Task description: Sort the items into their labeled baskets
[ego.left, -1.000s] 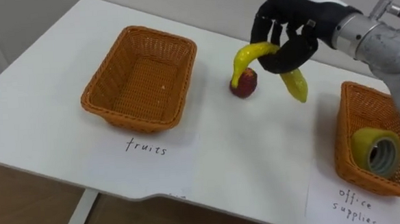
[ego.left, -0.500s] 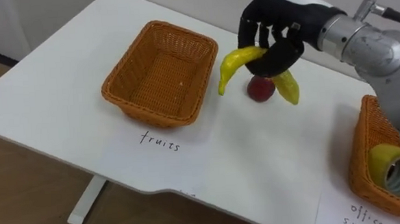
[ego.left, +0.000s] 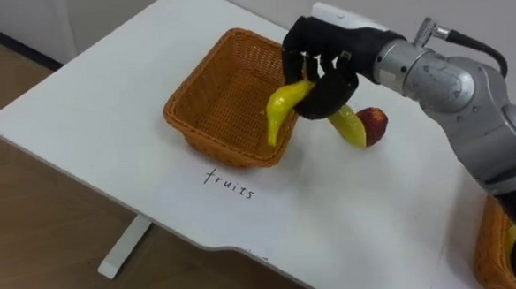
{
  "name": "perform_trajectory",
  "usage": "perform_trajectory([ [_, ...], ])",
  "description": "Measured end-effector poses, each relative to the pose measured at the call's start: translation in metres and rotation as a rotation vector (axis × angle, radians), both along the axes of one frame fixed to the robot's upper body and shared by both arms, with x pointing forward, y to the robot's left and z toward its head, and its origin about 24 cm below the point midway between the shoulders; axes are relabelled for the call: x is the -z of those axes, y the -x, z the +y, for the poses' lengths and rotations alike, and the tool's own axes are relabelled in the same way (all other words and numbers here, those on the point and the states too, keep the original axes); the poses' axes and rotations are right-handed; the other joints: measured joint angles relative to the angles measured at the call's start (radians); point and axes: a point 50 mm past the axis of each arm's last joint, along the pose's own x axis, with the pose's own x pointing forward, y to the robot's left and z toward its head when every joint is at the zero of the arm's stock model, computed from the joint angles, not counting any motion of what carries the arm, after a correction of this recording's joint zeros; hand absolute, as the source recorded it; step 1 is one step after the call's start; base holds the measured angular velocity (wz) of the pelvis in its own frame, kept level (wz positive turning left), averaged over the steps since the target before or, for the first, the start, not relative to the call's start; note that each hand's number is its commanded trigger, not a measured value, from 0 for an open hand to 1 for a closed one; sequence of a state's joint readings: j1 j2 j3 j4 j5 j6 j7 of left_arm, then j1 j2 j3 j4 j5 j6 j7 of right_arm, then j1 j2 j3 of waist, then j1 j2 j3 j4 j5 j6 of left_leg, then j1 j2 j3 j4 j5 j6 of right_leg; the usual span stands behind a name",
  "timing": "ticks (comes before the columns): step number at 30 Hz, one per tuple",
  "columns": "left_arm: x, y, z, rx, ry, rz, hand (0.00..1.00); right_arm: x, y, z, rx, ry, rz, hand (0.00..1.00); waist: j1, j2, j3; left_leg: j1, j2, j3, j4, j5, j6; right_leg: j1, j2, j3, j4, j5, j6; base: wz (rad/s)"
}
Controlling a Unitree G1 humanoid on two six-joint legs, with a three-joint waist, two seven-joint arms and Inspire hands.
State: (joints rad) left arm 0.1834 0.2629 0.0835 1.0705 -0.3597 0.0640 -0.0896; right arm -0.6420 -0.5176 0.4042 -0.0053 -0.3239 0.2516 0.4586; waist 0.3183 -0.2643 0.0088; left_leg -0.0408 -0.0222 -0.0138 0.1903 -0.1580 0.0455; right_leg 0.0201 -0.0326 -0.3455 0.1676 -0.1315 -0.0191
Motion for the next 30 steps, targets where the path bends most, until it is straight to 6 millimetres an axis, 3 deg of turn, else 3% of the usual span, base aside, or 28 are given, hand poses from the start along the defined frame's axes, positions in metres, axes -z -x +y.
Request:
perform_trajectory([
  [4,0.0,0.0,0.0,-0.003,0.0,0.001,0.0,-0.003,-0.001,0.003,-0.006,0.0,-0.016,1.0,0.0,0.0,0.0016,-0.002,-0.002,-0.009,-0.004,0.0,0.0,0.004,-0.001,-0.007,0.0,0.0,0.0,0.07],
  [9,0.0,0.001,0.001,-0.008,-0.01,0.009,0.0,-0.006,-0.002,0.004,-0.003,-0.003,-0.032,1.0,0.016,-0.001,0.0172,-0.003,-0.006,-0.018,-0.004,-0.001,0.0,0.008,-0.003,-0.008,-0.001,-0.003,0.005,0.03],
  [17,0.001,0.004,0.001,-0.015,-0.017,0.023,0.0,-0.006,-0.002,0.01,-0.013,-0.022,-0.038,1.0,0.022,-0.004,0.0179,-0.005,-0.006,-0.018,-0.002,0.0,0.001,0.003,-0.002,-0.008,-0.001,-0.003,0.005,0.0],
  [19,0.001,0.004,0.001,-0.016,-0.017,0.023,0.0,-0.006,-0.002,0.012,-0.014,-0.035,-0.045,0.88,0.022,-0.004,0.0179,-0.005,-0.006,-0.018,0.0,0.0,0.001,0.003,-0.002,-0.008,-0.001,-0.003,0.005,0.0],
  [20,0.001,0.004,0.001,-0.015,-0.017,0.023,0.0,-0.006,-0.001,0.014,-0.016,-0.047,-0.05,0.6,0.022,-0.004,0.0179,-0.006,-0.006,-0.018,0.004,0.0,0.001,0.003,-0.002,-0.011,-0.001,-0.003,0.005,0.0],
  [21,0.001,0.004,0.001,-0.015,-0.017,0.022,0.0,-0.006,-0.001,0.015,-0.015,-0.05,-0.055,0.09,0.024,-0.003,0.0181,-0.007,-0.006,-0.018,0.005,0.0,0.001,0.002,-0.002,-0.011,-0.001,-0.003,0.005,0.0],
  [22,0.001,0.003,0.001,-0.014,-0.017,0.021,0.0,-0.006,-0.001,0.015,-0.014,-0.05,-0.056,0.0,0.026,-0.003,0.0181,-0.008,-0.006,-0.018,0.005,0.0,0.001,0.002,-0.002,-0.011,-0.001,-0.003,0.005,0.0],
  [30,0.001,0.003,0.001,-0.012,-0.015,0.023,0.0,-0.007,-0.002,0.015,-0.007,-0.056,-0.069,0.0,0.039,-0.004,0.0179,-0.016,-0.006,-0.019,0.006,0.0,0.001,0.001,-0.003,-0.012,-0.001,-0.003,0.005,0.0],
])
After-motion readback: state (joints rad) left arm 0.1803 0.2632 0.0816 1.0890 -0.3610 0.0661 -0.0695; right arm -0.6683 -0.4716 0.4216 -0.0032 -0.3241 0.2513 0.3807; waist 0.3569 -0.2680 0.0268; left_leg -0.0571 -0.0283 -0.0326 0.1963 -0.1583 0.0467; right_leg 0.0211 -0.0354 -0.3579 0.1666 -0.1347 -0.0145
